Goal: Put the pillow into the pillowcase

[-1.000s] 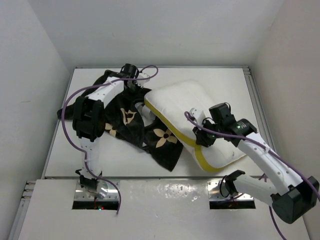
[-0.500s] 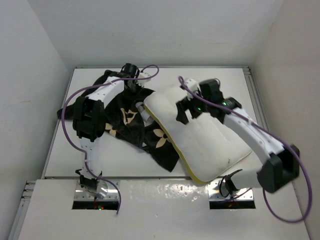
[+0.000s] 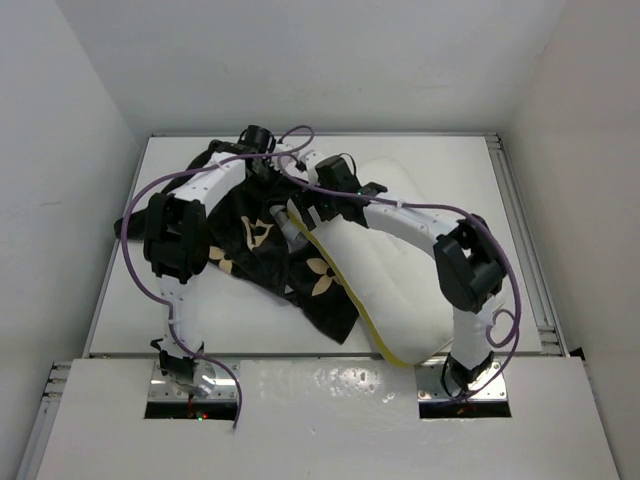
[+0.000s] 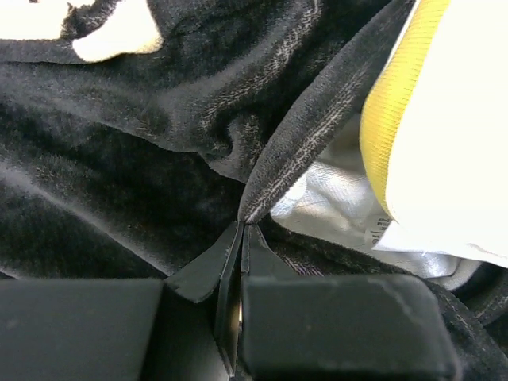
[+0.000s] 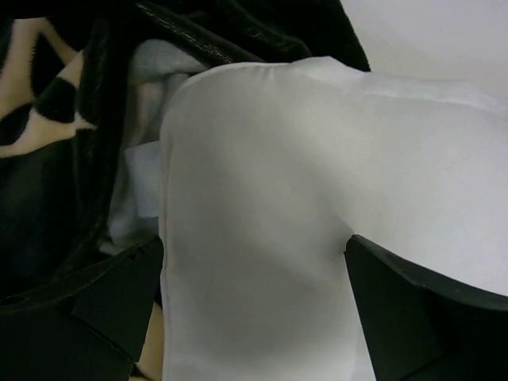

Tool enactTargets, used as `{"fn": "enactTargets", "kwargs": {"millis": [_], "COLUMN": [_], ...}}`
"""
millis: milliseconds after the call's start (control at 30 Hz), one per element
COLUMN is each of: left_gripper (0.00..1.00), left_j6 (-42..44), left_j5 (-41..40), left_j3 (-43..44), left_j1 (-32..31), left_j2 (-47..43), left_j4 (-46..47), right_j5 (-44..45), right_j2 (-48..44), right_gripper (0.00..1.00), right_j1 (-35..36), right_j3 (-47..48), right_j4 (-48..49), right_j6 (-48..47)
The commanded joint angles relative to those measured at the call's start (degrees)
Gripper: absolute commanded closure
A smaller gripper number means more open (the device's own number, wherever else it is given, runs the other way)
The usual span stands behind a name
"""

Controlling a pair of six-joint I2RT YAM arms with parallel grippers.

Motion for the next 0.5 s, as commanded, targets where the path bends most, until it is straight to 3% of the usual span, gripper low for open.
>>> {"fn": "enactTargets", "kwargs": {"millis": [0, 33, 100, 133, 167, 300, 467], "left_gripper": [1.0, 1.0, 1.0, 1.0, 1.0, 1.0, 1.0], "left_j6": [0.2, 0.2, 0.1, 0.0, 0.1, 0.0, -0.1], "left_j5": [2.0, 2.2, 2.3, 2.3, 2.4, 2.9, 2.7], "left_j3": [0.1, 0.1, 0.4, 0.6, 1.0, 1.1, 1.6], "left_j1": [0.0, 0.2, 0.3, 0.3, 0.3, 0.3, 0.3], "left_j2": [-4.2, -4.2, -3.8, -3.7, -3.5, -3.4, -3.2], "left_j4": [1.1, 1.2, 1.1, 0.9, 0.8, 0.7, 0.4], "right_j5": [4.4, 4.9, 4.5, 4.1, 4.0, 1.2, -9.0], "right_j2": [2.2, 2.6, 3.4, 3.6, 3.7, 1.2, -11.1], "right_gripper": [0.06, 0.07, 0.27, 0.38, 0.59, 1.0, 1.0], "right_j1": [1.2, 1.3, 1.5, 1.6, 1.7, 1.8, 2.1], "right_j3": [-1.3, -1.8, -2.9, -3.3, -3.7, -6.3, -16.6], "right_j4": [6.4, 7.1, 7.2, 6.9, 6.6, 5.8, 10.4], "right_j6": [2.6, 3.1, 4.3, 5.0, 5.1, 3.1, -1.7]}}
